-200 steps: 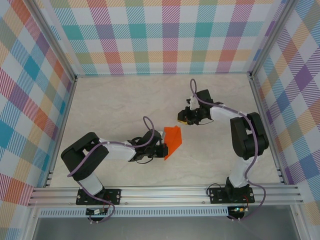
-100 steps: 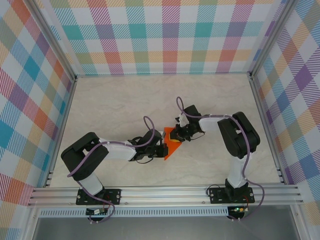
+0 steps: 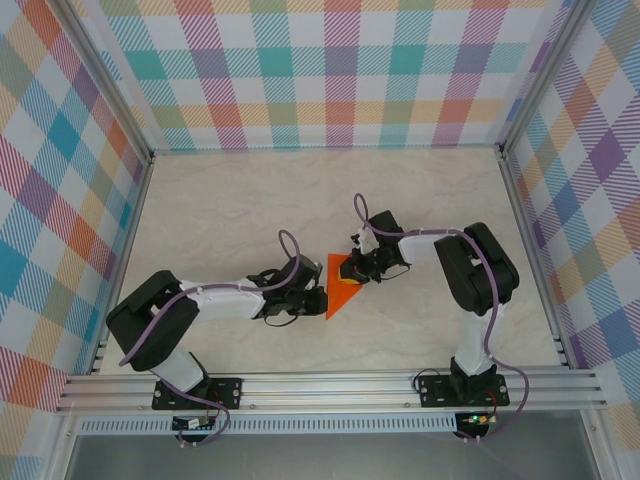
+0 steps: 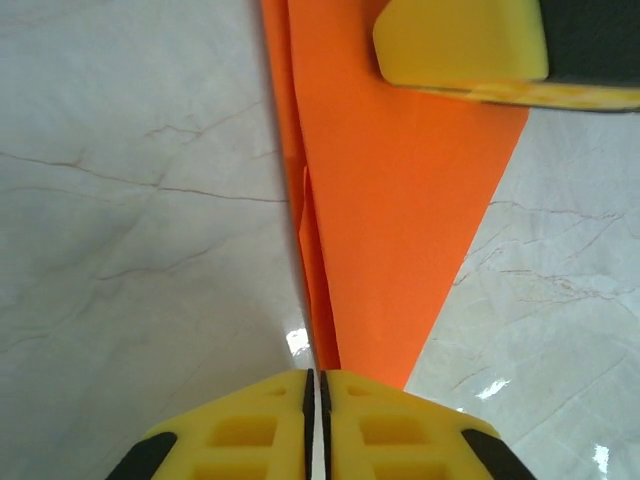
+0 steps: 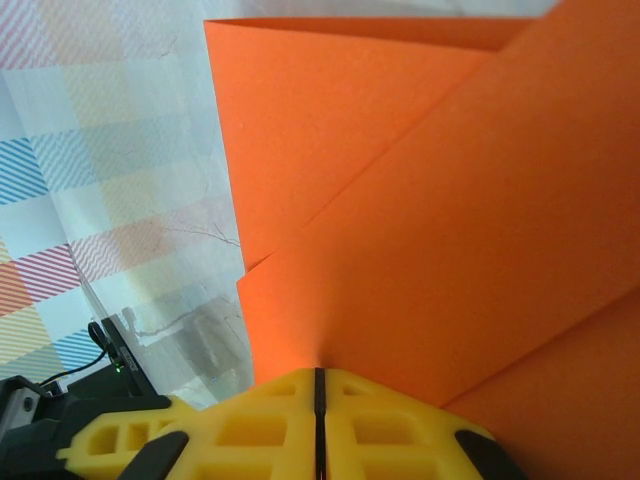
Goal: Fold a paper plane with a square sheet of paper (pick it up from the middle)
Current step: Fourth fold the wing at the center of the table.
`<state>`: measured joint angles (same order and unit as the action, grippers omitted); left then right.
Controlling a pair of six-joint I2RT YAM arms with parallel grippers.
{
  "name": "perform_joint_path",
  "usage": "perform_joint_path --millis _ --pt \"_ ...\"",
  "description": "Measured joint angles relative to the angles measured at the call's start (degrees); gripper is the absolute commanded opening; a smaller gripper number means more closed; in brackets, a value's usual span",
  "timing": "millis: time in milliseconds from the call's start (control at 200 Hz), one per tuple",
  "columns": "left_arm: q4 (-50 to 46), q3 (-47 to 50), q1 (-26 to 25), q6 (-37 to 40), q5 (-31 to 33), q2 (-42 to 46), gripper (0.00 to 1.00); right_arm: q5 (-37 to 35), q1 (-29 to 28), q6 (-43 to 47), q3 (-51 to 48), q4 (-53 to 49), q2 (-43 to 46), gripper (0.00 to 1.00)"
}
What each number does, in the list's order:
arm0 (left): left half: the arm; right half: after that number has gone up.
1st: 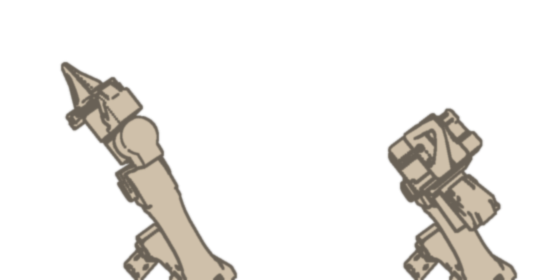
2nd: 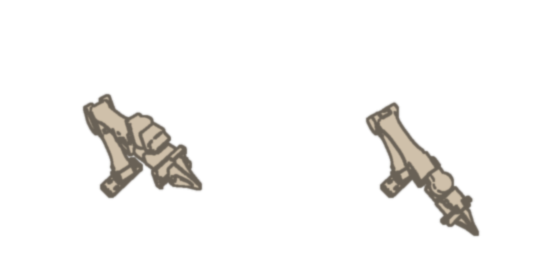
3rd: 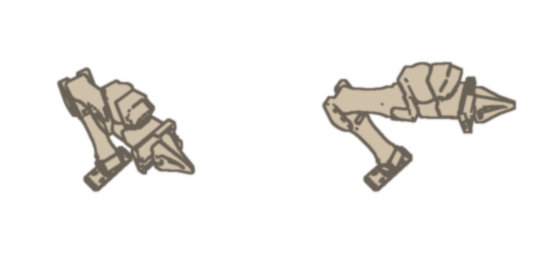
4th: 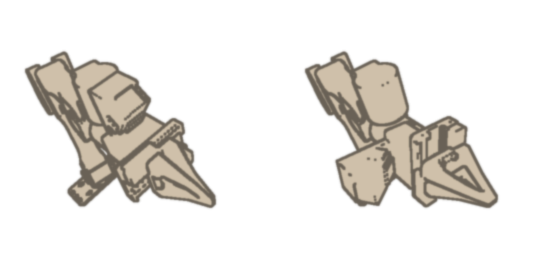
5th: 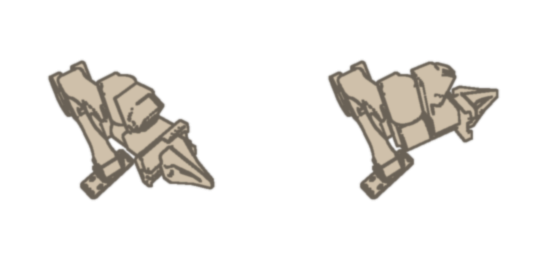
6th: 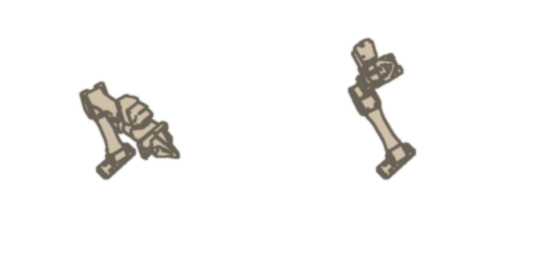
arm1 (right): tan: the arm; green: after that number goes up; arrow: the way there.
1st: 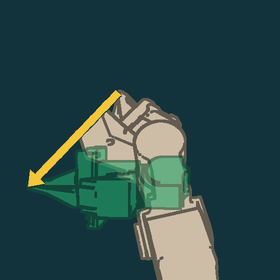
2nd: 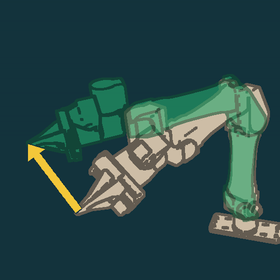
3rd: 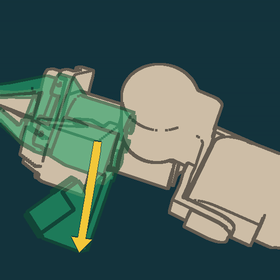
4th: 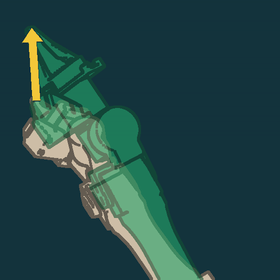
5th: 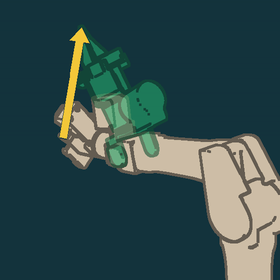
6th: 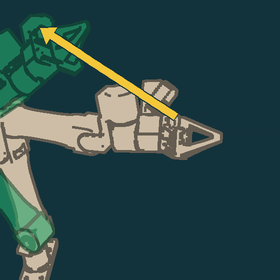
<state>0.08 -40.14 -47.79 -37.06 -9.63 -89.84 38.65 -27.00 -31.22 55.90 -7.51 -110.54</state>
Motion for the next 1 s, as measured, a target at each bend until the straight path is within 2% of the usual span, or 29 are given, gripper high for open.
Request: perform_joint_path --millis 280,545,670,1000 --pt "5.6 -2.2 3.1 -5.2 -7.3 0.8 0.16 0.1 0.0 0.0 -0.1 0.2 0.0 0.09" --pt "13.9 -3.3 4.4 -11.0 -13.8 -9.1 0.16 0.1 0.0 0.0 -0.1 0.2 0.0 0.09" --pt "15.3 -2.9 4.5 -12.3 -15.0 -11.7 0.16 0.1 0.0 0.0 -0.1 0.2 -0.1 0.09" --pt "20.0 2.2 4.5 -12.6 -15.4 -9.3 0.17 0.5 0.0 0.0 -0.1 0.6 -0.3 0.09"
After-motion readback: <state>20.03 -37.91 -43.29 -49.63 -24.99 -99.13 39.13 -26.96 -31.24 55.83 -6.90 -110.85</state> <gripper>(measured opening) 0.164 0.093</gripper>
